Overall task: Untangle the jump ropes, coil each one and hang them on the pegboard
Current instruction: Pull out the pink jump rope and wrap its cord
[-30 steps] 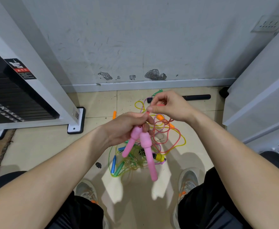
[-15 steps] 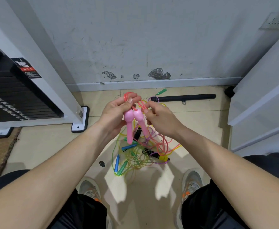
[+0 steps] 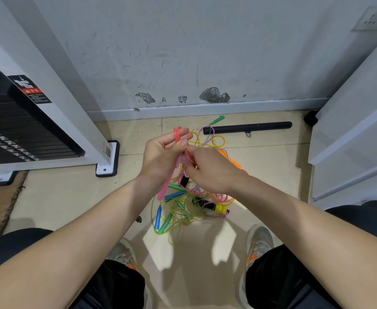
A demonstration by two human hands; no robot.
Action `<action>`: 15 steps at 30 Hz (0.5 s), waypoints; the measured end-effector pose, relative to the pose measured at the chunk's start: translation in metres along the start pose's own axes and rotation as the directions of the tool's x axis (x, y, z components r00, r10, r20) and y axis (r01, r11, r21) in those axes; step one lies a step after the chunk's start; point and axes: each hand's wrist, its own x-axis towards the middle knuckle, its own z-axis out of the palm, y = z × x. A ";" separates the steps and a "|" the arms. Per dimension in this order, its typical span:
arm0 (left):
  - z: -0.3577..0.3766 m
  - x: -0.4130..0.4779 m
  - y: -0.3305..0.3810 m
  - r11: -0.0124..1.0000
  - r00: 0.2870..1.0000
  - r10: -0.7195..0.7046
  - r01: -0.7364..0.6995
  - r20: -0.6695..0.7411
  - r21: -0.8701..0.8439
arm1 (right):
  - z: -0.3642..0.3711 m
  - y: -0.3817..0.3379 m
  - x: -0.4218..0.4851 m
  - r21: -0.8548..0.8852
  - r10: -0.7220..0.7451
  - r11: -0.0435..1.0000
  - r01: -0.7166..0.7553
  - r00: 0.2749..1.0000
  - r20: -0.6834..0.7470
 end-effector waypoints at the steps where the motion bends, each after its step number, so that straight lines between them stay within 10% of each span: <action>1: 0.000 0.002 0.002 1.000 1.000 0.007 -0.008 -0.022 -0.014 | 0.001 -0.003 -0.001 0.036 -0.003 0.999 0.005 1.000 -0.029; 15: -0.001 0.000 0.006 0.995 0.992 -0.100 0.098 0.073 0.030 | 0.004 -0.011 -0.001 0.035 0.038 0.999 -0.033 0.990 -0.137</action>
